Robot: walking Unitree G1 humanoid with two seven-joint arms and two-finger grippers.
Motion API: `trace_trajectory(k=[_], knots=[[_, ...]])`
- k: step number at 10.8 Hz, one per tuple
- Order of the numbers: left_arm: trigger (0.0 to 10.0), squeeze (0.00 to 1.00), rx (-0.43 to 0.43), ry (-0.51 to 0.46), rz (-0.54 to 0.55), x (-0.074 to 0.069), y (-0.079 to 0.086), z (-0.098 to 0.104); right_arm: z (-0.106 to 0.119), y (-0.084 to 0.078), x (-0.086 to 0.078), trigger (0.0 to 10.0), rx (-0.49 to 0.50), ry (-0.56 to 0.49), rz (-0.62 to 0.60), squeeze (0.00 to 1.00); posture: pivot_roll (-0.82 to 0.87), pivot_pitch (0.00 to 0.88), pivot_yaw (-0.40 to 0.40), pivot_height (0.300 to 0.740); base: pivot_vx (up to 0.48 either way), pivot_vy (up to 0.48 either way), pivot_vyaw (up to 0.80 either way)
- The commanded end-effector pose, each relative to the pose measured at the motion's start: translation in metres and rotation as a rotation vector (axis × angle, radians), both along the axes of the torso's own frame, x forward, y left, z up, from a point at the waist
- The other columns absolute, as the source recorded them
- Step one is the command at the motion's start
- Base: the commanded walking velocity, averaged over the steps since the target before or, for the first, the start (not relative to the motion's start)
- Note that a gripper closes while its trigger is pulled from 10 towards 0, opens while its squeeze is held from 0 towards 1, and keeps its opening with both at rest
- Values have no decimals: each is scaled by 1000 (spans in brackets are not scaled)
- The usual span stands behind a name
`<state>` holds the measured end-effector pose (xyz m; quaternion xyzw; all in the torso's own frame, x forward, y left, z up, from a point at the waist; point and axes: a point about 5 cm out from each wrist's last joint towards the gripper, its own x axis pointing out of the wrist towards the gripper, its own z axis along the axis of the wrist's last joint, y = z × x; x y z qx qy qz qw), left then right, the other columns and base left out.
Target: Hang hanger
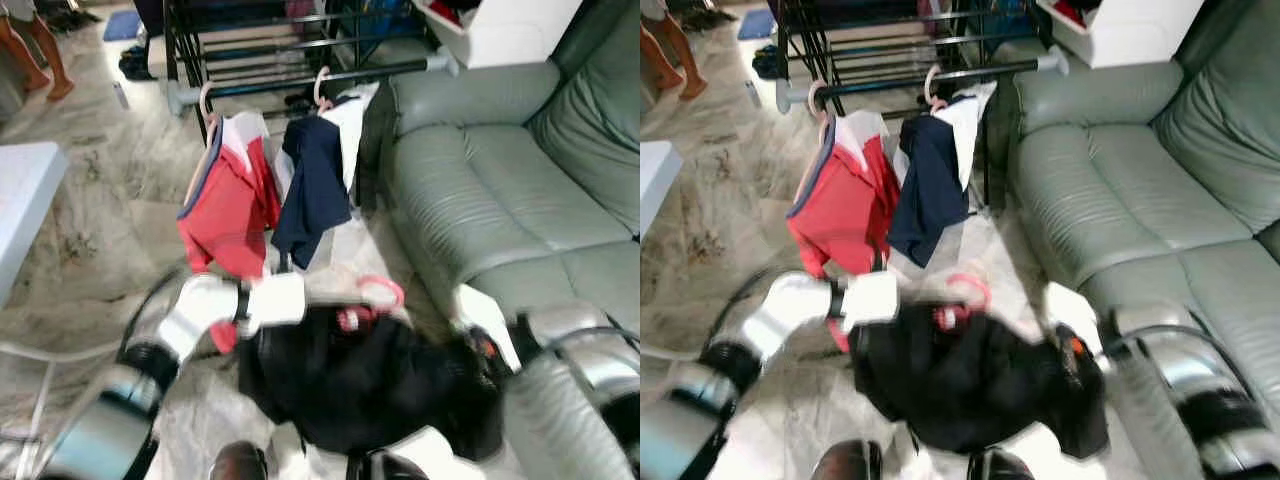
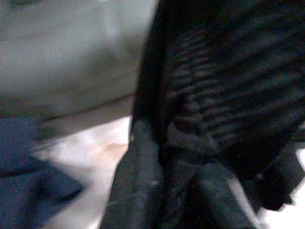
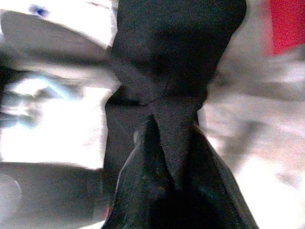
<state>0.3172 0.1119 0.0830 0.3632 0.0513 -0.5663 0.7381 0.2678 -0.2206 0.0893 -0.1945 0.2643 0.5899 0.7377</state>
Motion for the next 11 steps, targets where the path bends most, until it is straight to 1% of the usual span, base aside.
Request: trace_trajectory(k=[1, 2, 3, 4, 5, 6, 7, 8, 9, 10, 11], knots=[[10000, 1000, 23, -56, 32, 4, 3, 1, 0, -5, 5, 0, -52, -59, -33, 0, -66, 48, 13, 740, 0, 0, 0], [10000, 1000, 36, -173, 145, 16, 6, 5, -4, -8, 18, 0, -137, -167, -136, 0, -67, 37, 18, 740, 0, 0, 0], [10000, 1000, 46, -254, 174, 20, 6, 6, -8, -5, 23, 0, -158, -224, -179, 0, -68, 29, 25, 740, 0, 0, 0], [10000, 1000, 56, -297, 169, 20, 6, 6, -11, -1, 23, 0, -151, -250, -190, 0, -68, 25, 32, 740, 0, 0, 0], [10000, 1000, 79, -299, 141, 17, 5, 2, -18, 9, 20, 0, -118, -260, -200, 0, -68, 21, 41, 740, 0, 0, 0], [10000, 1000, 46, -234, 231, 17, 11, -6, -29, 14, 18, 0, -133, -279, -263, 0, -73, 14, 54, 740, 0, 0, 0], [10000, 1000, -41, -179, 354, 17, 17, -10, -38, 13, 18, 0, -153, -314, -394, 0, -80, 6, 67, 740, 0, 0, 0], [10000, 1000, -161, -84, 543, 16, 26, -18, -47, 9, 18, 0, -153, -346, -591, 0, -82, 0, 73, 740, 0, 0, 0], [10000, 1000, -302, -21, 740, 11, 38, -27, -56, 0, 11, 0, -113, -334, -834, 0, -77, 0, 73, 740, 0, 0, 0], [10000, 1000, -371, -10, 854, 6, 45, -33, -62, -3, 3, 0, -71, -318, -964, 0, -72, 0, 66, 740, 0, 0, 0], [10000, 1000, -430, 1, 955, 2, 52, -38, -67, -2, -5, 0, -51, -317, -1045, 0, -73, 0, 60, 740, 0, 0, 0]])
